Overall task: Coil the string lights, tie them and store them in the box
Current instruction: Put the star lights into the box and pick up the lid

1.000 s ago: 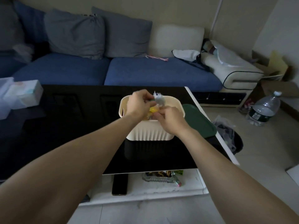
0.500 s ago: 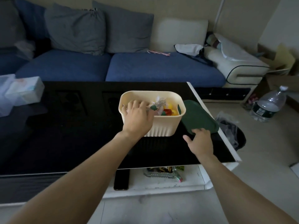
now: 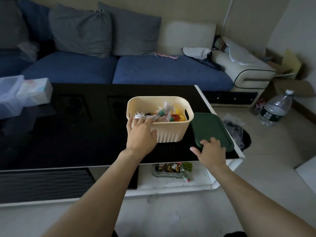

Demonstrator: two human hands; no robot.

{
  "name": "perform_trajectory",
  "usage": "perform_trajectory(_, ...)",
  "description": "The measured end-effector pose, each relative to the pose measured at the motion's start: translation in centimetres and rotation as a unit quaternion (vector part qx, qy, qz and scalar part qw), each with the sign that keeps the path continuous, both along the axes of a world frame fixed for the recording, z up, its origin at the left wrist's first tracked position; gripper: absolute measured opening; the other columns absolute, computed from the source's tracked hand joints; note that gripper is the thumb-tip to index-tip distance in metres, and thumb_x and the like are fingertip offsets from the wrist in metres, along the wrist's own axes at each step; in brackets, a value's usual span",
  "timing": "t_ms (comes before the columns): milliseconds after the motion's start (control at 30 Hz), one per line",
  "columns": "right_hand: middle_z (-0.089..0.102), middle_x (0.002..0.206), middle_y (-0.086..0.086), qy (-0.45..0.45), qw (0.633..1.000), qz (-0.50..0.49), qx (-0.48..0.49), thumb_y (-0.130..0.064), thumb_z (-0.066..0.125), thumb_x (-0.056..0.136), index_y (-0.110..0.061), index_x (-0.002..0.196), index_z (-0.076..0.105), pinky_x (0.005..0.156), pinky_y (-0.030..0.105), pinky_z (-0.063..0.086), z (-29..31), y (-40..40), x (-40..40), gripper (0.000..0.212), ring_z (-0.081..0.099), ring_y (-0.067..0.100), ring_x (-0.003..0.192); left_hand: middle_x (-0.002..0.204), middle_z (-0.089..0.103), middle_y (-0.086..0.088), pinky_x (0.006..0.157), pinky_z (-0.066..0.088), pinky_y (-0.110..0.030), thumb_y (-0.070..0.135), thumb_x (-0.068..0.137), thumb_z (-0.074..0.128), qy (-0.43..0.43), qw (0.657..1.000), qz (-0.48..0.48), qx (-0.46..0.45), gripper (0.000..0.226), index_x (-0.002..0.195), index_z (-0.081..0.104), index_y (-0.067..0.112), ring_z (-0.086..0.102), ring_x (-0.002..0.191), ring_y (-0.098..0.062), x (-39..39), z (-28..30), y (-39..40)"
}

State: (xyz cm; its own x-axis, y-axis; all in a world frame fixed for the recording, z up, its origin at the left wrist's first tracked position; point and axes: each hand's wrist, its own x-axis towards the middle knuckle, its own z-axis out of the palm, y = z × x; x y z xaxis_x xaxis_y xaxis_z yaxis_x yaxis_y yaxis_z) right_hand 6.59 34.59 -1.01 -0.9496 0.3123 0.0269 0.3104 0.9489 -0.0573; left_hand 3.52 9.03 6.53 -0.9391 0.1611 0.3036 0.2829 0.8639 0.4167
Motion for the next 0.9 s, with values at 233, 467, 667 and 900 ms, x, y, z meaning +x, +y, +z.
perform_trajectory(233, 0.053, 0.121, 0.005, 0.001, 0.997, 0.072, 0.000, -0.029, 0.072, 0.087, -0.020, 0.135, 0.059, 0.098, 0.039, 0.037, -0.5, 0.2, 4.4, 0.051, 0.050, 0.028, 0.120, 0.136, 0.052, -0.014, 0.122, 0.000, -0.047, 0.027, 0.090, 0.053, 0.001, 1.000, 0.028, -0.002, 0.050, 0.138, 0.051, 0.013, 0.033, 0.137, -0.033, 1.0, -0.1, 0.9)
perform_trajectory(467, 0.060, 0.107, 0.014, 0.226, 0.970, 0.026, -0.085, -0.003, 0.069, 0.087, -0.004, 0.115, 0.070, 0.081, 0.040, 0.049, 2.4, 0.5, 4.7, 0.028, 0.057, 0.033, 0.103, 0.148, 0.032, -0.024, 0.120, 0.007, -0.053, 0.020, 0.087, 0.054, -0.017, 0.992, 0.100, 0.073, 0.046, 0.132, 0.053, 0.012, 0.014, 0.145, -0.040, 1.6, 0.1, 1.1)
perform_trajectory(667, 0.065, 0.093, 0.010, 0.394, 0.864, -0.155, -0.272, -0.002, 0.062, 0.090, -0.006, 0.093, 0.066, 0.073, 0.027, 0.042, 8.5, 1.2, 0.8, 0.006, 0.065, 0.030, 0.088, 0.157, 0.015, -0.025, 0.119, 0.019, -0.053, 0.011, 0.089, 0.049, -0.032, 0.972, 0.102, 0.209, 0.061, 0.147, 0.030, 0.005, 0.012, 0.148, -0.041, 1.5, 0.3, 0.2)
perform_trajectory(900, 0.057, 0.103, 0.000, 0.447, 0.851, 0.018, -0.275, 0.000, 0.068, 0.087, -0.008, 0.105, 0.062, 0.076, 0.017, 0.044, 10.7, -2.9, -1.8, 0.021, 0.057, 0.015, 0.090, 0.162, 0.005, -0.019, 0.113, 0.036, -0.049, 0.014, 0.093, 0.050, -0.073, 0.928, 0.095, 0.353, 0.074, 0.155, 0.010, 0.014, 0.024, 0.145, -0.041, 0.9, 0.9, 0.2)
